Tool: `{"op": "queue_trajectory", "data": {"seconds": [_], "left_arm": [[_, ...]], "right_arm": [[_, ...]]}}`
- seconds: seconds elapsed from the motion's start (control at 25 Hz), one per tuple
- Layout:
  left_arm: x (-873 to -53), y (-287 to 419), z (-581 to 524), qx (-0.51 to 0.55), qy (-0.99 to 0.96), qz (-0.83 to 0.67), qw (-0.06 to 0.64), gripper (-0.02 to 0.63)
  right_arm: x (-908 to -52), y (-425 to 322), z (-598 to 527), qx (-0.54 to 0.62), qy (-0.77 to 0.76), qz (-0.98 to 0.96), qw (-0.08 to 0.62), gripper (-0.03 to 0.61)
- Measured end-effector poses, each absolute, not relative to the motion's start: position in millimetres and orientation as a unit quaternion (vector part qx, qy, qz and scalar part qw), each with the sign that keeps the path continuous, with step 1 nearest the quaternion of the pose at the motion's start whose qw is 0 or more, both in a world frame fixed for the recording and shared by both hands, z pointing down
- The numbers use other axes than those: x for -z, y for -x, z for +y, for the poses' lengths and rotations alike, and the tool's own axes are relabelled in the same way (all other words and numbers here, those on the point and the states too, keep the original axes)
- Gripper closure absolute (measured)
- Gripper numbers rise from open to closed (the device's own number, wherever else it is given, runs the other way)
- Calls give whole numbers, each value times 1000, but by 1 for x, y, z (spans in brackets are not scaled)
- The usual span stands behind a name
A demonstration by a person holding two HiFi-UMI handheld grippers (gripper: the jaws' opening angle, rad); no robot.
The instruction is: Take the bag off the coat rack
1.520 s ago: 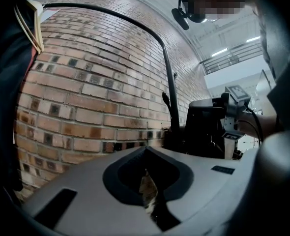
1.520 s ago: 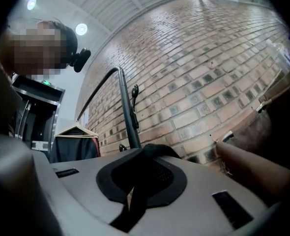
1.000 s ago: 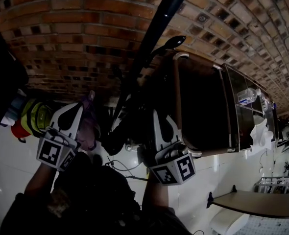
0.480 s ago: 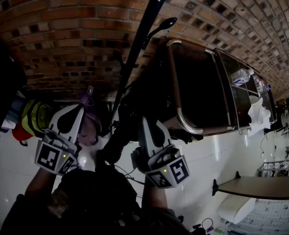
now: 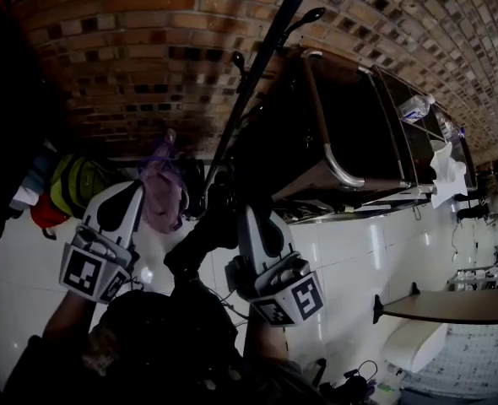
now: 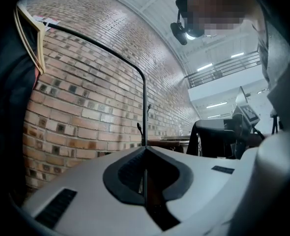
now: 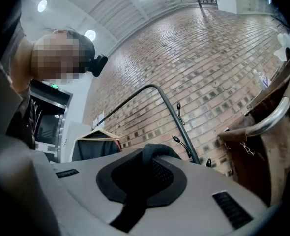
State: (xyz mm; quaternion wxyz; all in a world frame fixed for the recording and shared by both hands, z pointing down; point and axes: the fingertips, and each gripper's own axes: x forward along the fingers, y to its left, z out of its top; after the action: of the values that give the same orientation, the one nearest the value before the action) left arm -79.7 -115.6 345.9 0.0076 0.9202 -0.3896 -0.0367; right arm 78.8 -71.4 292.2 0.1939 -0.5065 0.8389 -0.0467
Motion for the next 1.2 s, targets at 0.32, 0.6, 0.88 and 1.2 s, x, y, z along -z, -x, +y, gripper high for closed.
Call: {"op": "queue_trajectory", "data": {"seconds": [0.32, 0.6, 0.88, 1.2], "left_arm": [[-348, 136, -47, 31, -920, -390, 13, 578], [-344, 171, 12, 34, -920, -391, 8, 578], [-337, 199, 51, 40, -920, -390, 11, 578], [-334, 208, 77, 48, -924, -378, 6, 578]], "right_arm": [[-294, -27, -3, 53, 512, 837, 188, 563], [-292, 7, 53, 57, 513, 837, 181, 563], [-291, 34, 93, 67, 516, 836, 177, 563], [-288, 46, 122, 62, 526, 829, 177, 563]]}}
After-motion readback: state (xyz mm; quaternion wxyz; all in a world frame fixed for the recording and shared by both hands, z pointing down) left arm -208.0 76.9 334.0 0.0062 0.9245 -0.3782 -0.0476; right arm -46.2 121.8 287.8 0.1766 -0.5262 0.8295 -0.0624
